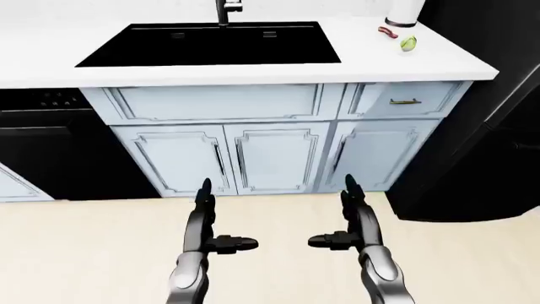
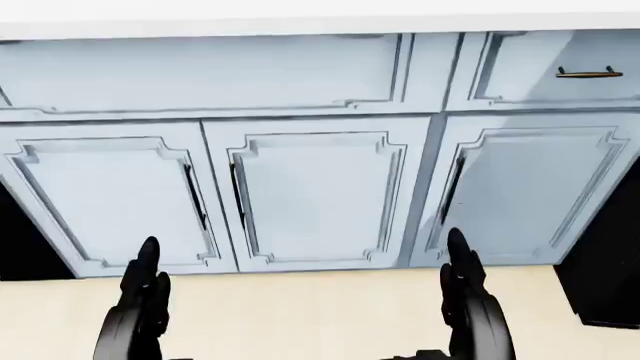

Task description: Turn the sink spout to the right.

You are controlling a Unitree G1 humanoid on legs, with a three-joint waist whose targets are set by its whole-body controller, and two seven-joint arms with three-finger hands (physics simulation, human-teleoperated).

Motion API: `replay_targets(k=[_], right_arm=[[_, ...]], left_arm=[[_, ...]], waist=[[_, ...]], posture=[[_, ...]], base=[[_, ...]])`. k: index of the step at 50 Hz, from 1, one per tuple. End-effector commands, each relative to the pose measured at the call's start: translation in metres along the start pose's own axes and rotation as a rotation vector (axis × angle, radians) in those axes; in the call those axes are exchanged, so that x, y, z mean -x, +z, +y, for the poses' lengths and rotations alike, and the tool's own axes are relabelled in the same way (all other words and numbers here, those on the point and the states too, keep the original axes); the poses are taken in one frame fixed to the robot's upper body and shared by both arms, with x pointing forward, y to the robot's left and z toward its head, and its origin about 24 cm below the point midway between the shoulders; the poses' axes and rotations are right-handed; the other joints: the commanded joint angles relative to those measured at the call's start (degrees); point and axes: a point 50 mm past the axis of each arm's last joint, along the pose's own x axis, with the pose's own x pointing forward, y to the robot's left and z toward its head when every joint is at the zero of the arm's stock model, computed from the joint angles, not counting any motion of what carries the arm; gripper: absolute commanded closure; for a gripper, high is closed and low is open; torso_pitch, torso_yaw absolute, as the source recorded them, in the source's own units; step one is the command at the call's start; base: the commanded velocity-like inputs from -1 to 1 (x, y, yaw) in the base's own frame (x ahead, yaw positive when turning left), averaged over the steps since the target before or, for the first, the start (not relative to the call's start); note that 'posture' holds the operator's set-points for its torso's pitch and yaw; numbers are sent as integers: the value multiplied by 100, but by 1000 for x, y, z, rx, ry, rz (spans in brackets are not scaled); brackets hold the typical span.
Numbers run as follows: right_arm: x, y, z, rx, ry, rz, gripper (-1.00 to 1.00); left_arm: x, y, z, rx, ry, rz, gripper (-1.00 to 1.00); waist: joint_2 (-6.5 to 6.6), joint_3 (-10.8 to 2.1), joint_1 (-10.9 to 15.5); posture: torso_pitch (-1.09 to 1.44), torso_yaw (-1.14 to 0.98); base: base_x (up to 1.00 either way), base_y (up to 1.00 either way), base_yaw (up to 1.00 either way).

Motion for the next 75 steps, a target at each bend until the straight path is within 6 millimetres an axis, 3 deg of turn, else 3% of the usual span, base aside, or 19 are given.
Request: replay_targets(k=[1, 3, 5, 7, 20, 22, 25, 28, 29, 31, 32, 34, 40, 42, 49, 55, 61, 68, 75], right_arm=[[-2, 32, 1, 11, -8, -156, -100], [1, 34, 0, 18, -12, -164, -100], [5, 37, -1, 14, -20, -175, -100], [8, 38, -1, 10, -26, -178, -100], [13, 39, -2, 11, -41, -185, -100], [15, 40, -2, 16, -42, -187, -100], [17, 40, -3, 18, -46, -190, -100], [18, 45, 0, 5, -29, -222, -100], [19, 45, -1, 12, -34, -211, -100], [19, 45, -1, 9, -34, -216, -100], [19, 45, -1, 8, -34, -217, -100], [19, 46, -1, 8, -34, -219, -100], [18, 46, -1, 3, -33, -218, -100], [19, 48, -1, 2, -34, -221, -100], [15, 48, -3, -32, -50, -190, -100], [15, 50, -3, -36, -51, -190, -100], [16, 88, -29, -15, -99, -198, -100], [22, 142, -66, 35, -160, -187, -100], [9, 195, -89, 32, -149, -185, -100]], left_arm=[[-2, 35, 0, 20, -16, -168, -100], [0, 35, 0, 24, -22, -163, -100], [-1, 35, 0, 20, -19, -163, -100], [-2, 35, 0, 18, -15, -167, -100], [-4, 36, 3, 3, 13, -195, -100], [-4, 37, 3, 3, 14, -198, -100], [-3, 37, 3, 1, 15, -198, -100], [-2, 38, 3, 2, 14, -201, -100], [-2, 38, 3, 2, 16, -201, -100], [-2, 37, 3, 1, 16, -201, -100], [-2, 38, 3, 1, 16, -203, -100], [-1, 39, 3, 2, 17, -204, -100], [-1, 39, 4, 1, 19, -205, -100], [-2, 38, 4, 1, 22, -200, -100], [-7, 37, 6, 36, 31, -115, -100], [-17, 43, 9, 75, 52, -103, -100], [-63, 114, 26, 105, 216, -255, -100], [-108, 164, 29, 99, 212, -219, -100], [-130, 214, 36, 84, 250, -245, -100]], waist=[[-45, -5, -12], [-4, -360, 44], [-37, -90, 43], [-45, -393, 56], [-29, -566, 33], [-374, -349, 13], [-419, -372, -28], [-335, -253, -59], [-205, -289, -111], [225, -232, -180], [576, -290, -167], [300, -199, -87], [-103, -267, 57], [-338, -330, 98], [-97, -438, 64], [-35, -502, 54], [-50, -576, 69], [-91, -596, 92], [-134, -560, 65]], posture=[[0, 0], [0, 0], [0, 0], [0, 0], [0, 0], [0, 0], [0, 0], [0, 0], [0, 0], [0, 0], [0, 0], [0, 0], [0, 0], [0, 0], [0, 0], [0, 0], [0, 0], [0, 0], [0, 0]], base=[[0, 0, 0], [0, 0, 0], [0, 0, 0], [0, 0, 0], [0, 5, 0], [0, 100, 0], [0, 100, 0], [0, 81, 0], [0, 0, 0], [0, 0, 0], [0, 0, 0], [0, 0, 0], [0, 0, 0], [0, 0, 0], [0, 0, 0], [0, 0, 0], [0, 0, 0], [0, 0, 0], [0, 0, 0]])
